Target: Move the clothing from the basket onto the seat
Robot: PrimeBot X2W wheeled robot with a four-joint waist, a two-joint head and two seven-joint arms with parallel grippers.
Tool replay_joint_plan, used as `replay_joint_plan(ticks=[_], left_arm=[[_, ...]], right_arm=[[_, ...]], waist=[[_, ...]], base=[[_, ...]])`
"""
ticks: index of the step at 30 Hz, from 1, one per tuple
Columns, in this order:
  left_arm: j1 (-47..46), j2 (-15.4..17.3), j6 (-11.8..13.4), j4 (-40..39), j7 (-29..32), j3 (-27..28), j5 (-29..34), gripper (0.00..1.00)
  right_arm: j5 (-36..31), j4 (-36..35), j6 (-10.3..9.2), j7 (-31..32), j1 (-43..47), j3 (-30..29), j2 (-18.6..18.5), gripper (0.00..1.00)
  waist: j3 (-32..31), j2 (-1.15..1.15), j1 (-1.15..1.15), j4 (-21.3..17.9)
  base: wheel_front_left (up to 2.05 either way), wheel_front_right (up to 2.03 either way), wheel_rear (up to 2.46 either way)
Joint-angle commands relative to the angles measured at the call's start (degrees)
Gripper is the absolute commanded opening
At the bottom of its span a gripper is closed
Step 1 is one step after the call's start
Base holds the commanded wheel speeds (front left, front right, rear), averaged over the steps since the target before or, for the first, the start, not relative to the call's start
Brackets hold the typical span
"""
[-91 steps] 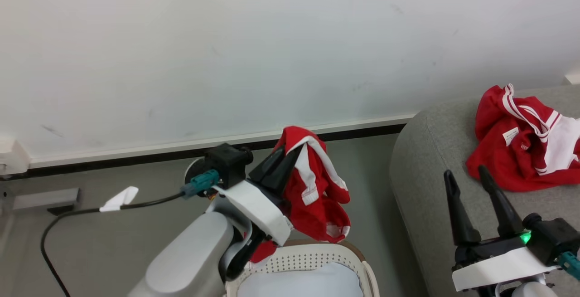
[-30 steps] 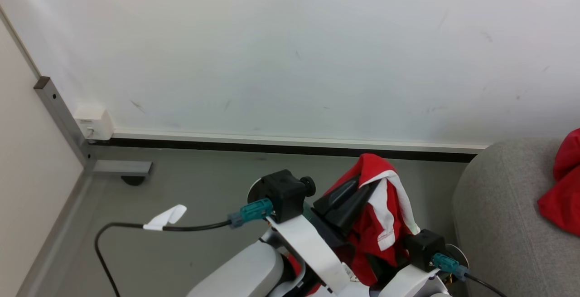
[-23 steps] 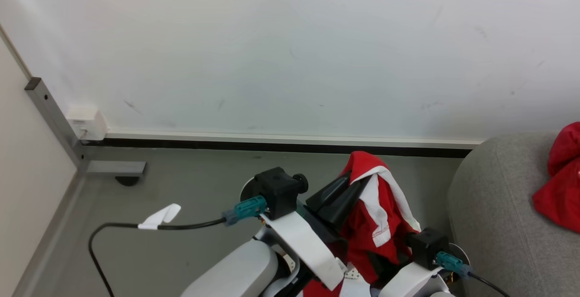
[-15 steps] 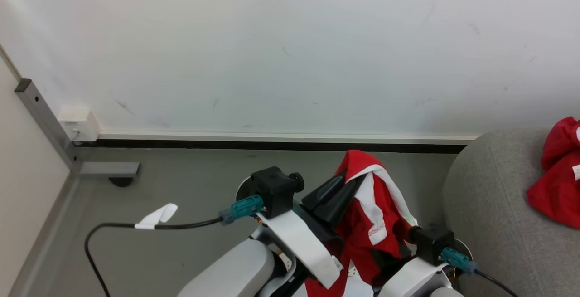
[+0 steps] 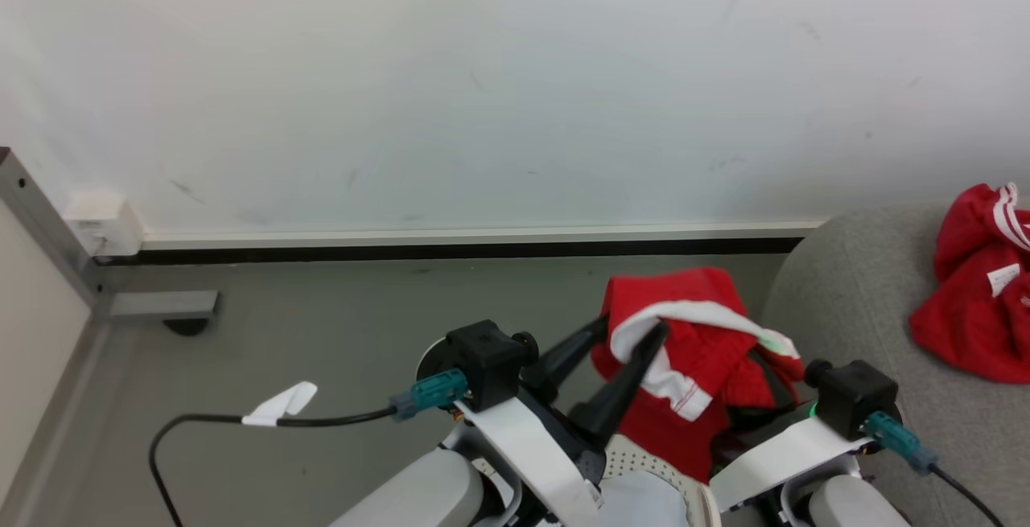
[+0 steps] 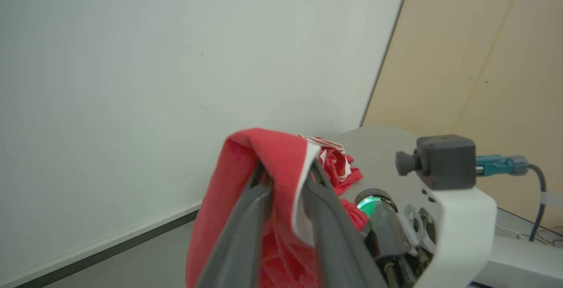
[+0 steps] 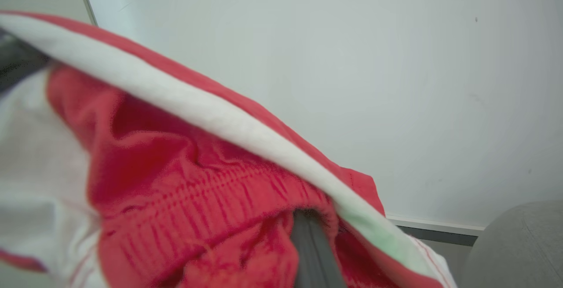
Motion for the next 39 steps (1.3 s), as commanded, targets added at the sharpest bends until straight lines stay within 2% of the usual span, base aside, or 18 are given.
replay_joint_plan(ticks=[1, 14, 27, 34, 39], left_arm=[[0.76, 0.04, 0.37, -0.47, -0.32, 0.23, -0.63, 1.00], [2.35, 0.31, 0.29, -0.78, -1.31, -1.10, -0.19, 1.00], [1.68, 0.20, 0.24, 1.76, -2.69, -2.92, 2.55, 1.00], [0.10, 0.52, 0.50, 3.01, -3.33, -3.55, 4.48, 1.00], [-0.49, 0.46, 0.30, 3.91, -3.50, -3.89, 5.32, 1.00]], right_arm=[[-1.10, -1.33, -0.13, -0.01, 0.69, -1.39, -0.59, 0.00], [-5.41, -6.49, -0.13, -0.01, 1.82, -9.27, -3.11, 0.00], [-8.40, -11.56, -0.13, 0.00, 2.03, -18.26, -9.46, 0.00], [-8.16, -13.48, -0.13, -0.01, 3.55, -21.21, -9.14, 0.00], [-8.46, -14.12, -0.13, -0.01, 4.39, -21.88, -8.72, 0.00]], waist=[[0.35, 0.00, 0.00, -1.03], [0.90, 0.00, 0.00, -10.25], [3.04, 0.00, 0.00, -20.79], [5.84, 0.00, 0.00, -24.85], [6.56, 0.00, 0.00, -26.11]], base=[[0.00, 0.00, 0.00], [0.00, 0.00, 0.00], [0.00, 0.00, 0.00], [0.00, 0.00, 0.00], [0.00, 0.00, 0.00]])
